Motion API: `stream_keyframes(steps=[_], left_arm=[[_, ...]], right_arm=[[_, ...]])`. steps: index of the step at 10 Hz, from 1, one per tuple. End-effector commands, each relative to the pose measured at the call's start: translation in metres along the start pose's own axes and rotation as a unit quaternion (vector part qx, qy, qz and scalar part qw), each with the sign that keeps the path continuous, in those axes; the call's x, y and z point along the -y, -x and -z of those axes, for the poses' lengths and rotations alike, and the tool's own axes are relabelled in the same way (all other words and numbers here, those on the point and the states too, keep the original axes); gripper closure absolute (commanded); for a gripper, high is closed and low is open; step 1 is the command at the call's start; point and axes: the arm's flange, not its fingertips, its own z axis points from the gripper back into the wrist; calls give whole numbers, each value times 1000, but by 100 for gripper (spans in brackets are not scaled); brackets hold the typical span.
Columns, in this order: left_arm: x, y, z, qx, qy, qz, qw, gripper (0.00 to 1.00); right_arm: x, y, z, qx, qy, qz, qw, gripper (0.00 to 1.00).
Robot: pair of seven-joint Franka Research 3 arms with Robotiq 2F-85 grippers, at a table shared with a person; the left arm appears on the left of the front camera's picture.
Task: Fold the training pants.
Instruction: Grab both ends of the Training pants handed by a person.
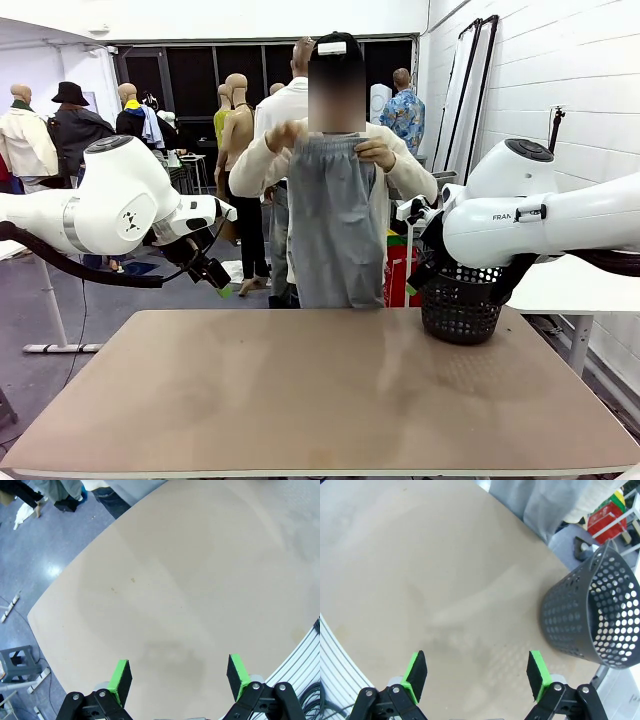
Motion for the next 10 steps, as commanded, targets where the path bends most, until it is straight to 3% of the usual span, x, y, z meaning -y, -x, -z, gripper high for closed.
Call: stream_keyframes(steps=[1,10], left_arm=[[-1,0,1,-1,0,-1,1000,0],[-1,0,1,-1,0,-1,1000,0]], right_arm=[[1,0,0,1,-1,0,1000,0],[1,0,0,1,-1,0,1000,0]])
